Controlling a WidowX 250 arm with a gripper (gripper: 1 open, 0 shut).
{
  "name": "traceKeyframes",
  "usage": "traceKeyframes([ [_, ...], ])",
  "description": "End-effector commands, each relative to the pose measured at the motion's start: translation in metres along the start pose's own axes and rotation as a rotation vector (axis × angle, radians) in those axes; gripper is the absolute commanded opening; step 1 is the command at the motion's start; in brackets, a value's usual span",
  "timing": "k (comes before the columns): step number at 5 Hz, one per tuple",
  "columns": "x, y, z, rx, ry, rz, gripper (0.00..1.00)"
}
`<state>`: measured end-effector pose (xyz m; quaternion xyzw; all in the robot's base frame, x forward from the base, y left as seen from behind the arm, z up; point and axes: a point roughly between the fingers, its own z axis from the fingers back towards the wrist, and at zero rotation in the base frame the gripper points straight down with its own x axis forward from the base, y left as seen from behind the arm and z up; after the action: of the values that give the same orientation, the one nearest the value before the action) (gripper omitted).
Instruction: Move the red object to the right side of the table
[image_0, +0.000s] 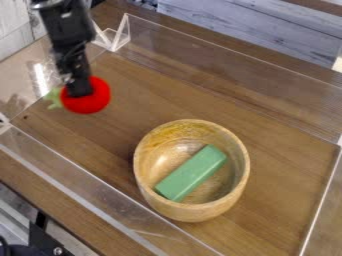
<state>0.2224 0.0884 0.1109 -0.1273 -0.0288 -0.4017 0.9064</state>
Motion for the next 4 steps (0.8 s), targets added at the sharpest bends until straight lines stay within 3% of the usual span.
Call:
traceKeyframes([
  [1, 0.013, -0.011, 0.018, 0.035, -0.017, -0.017, 0.0],
  [3, 0.03, -0.028, 0.026, 0.034, -0.04, 0.018, 0.0],
  [4, 0.028, -0.019, 0.017, 0.033, -0.051, 0.039, 1.0],
])
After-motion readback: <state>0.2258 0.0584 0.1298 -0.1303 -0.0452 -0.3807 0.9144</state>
